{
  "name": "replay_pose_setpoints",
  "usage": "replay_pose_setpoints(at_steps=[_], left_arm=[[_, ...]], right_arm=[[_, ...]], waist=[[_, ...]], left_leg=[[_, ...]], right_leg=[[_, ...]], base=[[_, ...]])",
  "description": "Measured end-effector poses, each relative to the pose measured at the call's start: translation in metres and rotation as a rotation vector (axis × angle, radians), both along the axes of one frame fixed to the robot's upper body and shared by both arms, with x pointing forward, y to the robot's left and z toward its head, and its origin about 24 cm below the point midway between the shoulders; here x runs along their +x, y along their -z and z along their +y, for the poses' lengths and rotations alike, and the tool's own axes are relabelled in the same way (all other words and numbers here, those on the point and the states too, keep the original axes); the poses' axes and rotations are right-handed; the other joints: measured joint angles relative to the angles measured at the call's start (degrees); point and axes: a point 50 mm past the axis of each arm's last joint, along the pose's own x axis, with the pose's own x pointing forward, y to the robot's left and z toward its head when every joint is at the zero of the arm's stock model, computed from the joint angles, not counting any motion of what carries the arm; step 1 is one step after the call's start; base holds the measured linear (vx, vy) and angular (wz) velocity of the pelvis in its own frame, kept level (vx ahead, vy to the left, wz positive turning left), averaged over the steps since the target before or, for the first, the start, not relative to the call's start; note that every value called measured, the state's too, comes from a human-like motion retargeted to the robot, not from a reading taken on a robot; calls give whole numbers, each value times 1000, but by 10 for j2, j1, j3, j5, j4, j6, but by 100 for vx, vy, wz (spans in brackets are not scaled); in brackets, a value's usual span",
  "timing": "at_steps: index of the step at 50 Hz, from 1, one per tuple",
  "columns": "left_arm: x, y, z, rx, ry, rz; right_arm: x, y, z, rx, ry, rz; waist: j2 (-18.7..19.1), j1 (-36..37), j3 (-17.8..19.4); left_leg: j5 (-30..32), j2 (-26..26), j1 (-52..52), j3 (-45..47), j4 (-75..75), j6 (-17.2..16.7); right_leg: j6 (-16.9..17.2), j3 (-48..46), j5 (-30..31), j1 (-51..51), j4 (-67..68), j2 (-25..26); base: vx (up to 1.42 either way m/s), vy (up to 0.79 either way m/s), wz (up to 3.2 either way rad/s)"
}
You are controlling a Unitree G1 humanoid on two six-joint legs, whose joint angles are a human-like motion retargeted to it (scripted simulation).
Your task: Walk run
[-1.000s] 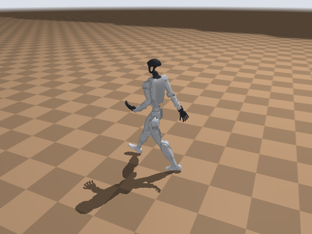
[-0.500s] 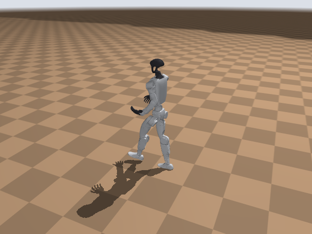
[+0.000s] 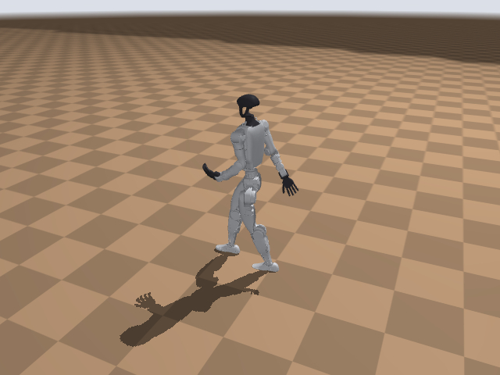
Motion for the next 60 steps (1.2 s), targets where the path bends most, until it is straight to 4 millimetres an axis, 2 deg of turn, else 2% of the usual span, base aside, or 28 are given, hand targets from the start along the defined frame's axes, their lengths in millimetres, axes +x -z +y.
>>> replay_pose_setpoints(at_steps=[3,5,6,8,10,12,13,15,17,20,23,26,28,30,32,34,35,37,38,39,40,42,44,47,50,54,57,60], left_arm=[[3,-3,7,12,16,-15],[-1,1,7,6,17,1],[-5,5,6,-5,8,20],[-14,13,3,-30,-18,63],[-28,22,-2,-59,-43,109],[-37,28,-10,-90,-63,148],[-39,30,-13,-99,-77,163],[-41,32,-17,-119,-92,172],[-42,33,-17,-126,-98,175],[-41,32,-13,-133,-125,165],[-41,28,-6,-118,-130,139],[-41,26,1,-90,-109,125],[-40,26,2,-75,-93,127],[-36,25,1,-61,-92,129],[-32,26,0,-46,-104,138],[-32,27,0,-39,-108,143],[-32,27,-1,-39,-106,145],[-38,30,-3,-49,-107,158],[-42,31,-2,-58,-112,166],[-44,33,0,-72,-123,173],[-46,34,1,-88,-137,180],[-38,31,6,-98,-149,167],[-28,28,8,-78,-141,150],[-11,20,6,-50,-103,109],[1,10,-1,-44,-45,42],[9,1,-6,-55,25,-14],[14,0,-2,-58,36,-17],[9,6,0,-65,19,14]], right_arm=[[-43,-23,22,72,107,181],[-64,-37,35,107,196,270],[-69,-41,38,115,232,300],[-72,-45,39,111,288,338],[-67,-41,36,80,320,325],[-42,-24,26,39,326,231],[-24,-14,19,19,317,172],[27,8,-2,-40,289,35],[92,26,-21,-115,244,-145],[208,36,-39,-224,166,-556],[318,13,-49,-240,99,-972],[402,-32,-55,-213,59,-1282],[442,-64,-59,-203,48,-1438],[471,-93,-62,-204,49,-1561],[483,-108,-65,-213,57,-1634],[483,-111,-66,-229,66,-1671],[480,-109,-67,-242,72,-1680],[460,-87,-66,-259,70,-1622],[444,-70,-62,-257,59,-1561],[425,-53,-58,-247,37,-1473],[404,-35,-54,-231,10,-1372],[354,-2,-46,-193,-17,-1110],[291,24,-36,-141,-26,-836],[185,37,-28,-75,-23,-466],[80,24,-16,-24,2,-120],[-36,-22,11,64,89,249],[-86,-57,35,155,187,430],[-110,-81,52,215,300,543]], waist=[[-15,-8,5],[-10,-3,2],[-7,-1,-6],[-4,-2,-24],[2,-24,-39],[-3,-7,-29],[14,-3,-12],[-11,-7,-18],[-45,8,-32],[-54,28,-18],[-66,80,-10],[-50,124,-4],[-37,145,-1],[-36,158,3],[-37,147,0],[-42,169,-6],[-47,186,-11],[-54,214,-27],[-50,204,-37],[-61,186,-36],[-80,166,-28],[-88,149,-15],[-38,158,-14],[-19,135,1],[-3,81,6],[-4,17,5],[-16,-14,17],[-12,-14,16]], left_leg=[[-9,-3,56,-16,-1,-22],[10,11,82,-21,11,-52],[41,17,85,-21,23,-75],[145,23,87,-32,57,-128],[301,34,75,-42,128,-187],[401,38,26,-16,286,-216],[412,80,-17,11,412,-214],[415,45,-76,6,490,-200],[351,13,-130,51,495,-166],[261,24,-218,99,491,-120],[174,50,-294,168,396,-76],[164,57,-330,178,210,-58],[143,57,-339,211,86,-46],[95,40,-343,226,-13,-78],[69,14,-336,211,-54,-79],[66,31,-323,222,-20,-75],[64,41,-320,226,10,-60],[115,55,-314,248,38,-21],[122,54,-309,214,57,-6],[112,29,-302,170,83,3],[92,-7,-295,121,113,8],[51,-7,-255,161,137,11],[49,70,-202,193,98,2],[44,65,-136,154,54,-8],[35,54,-88,106,22,-15],[4,20,-26,38,2,-14],[-21,12,32,6,0,-29],[-11,31,72,2,13,-62]], right_leg=[[35,74,-41,-24,-125,-4],[62,47,-65,-28,-165,-10],[29,29,-54,-26,-144,-6],[-6,-70,-34,-21,-97,-22],[-26,31,-14,-13,-55,-1],[-60,82,-55,14,-13,29],[-78,45,-75,42,-7,54],[-86,34,-87,88,-30,32],[-88,43,-96,126,-52,13],[-100,91,-105,186,-84,47],[-121,75,-114,234,-104,59],[-142,104,-137,281,-109,104],[-158,118,-154,315,-109,130],[-164,105,-164,352,-109,133],[-156,60,-144,382,-103,130],[-140,59,-85,402,-77,129],[-129,55,-39,408,-60,121],[-100,36,104,407,0,101],[-86,26,171,391,46,102],[-75,27,194,358,151,91],[-66,33,196,315,286,72],[-67,11,196,263,405,39],[-88,-3,180,220,357,100],[-74,8,96,141,333,128],[-44,3,15,65,249,93],[6,-10,-10,12,44,1],[25,25,-49,-17,-87,-28],[52,8,-74,-30,-150,-36]], base=[[121,-55,40],[139,-67,7],[128,-61,7],[116,-53,24],[137,-63,60],[131,-58,-37],[118,-51,-51],[111,-48,-33],[111,-46,-81],[98,-33,-125],[106,-29,-184],[119,-21,-140],[114,-15,-78],[113,-10,-16],[149,-10,28],[124,-12,-65],[149,-7,-128],[176,1,-97],[150,2,15],[129,0,80],[135,-2,85],[126,-6,22],[97,-8,-3],[121,-13,111],[106,-11,179],[117,-30,154],[113,-53,84],[110,-60,8]])
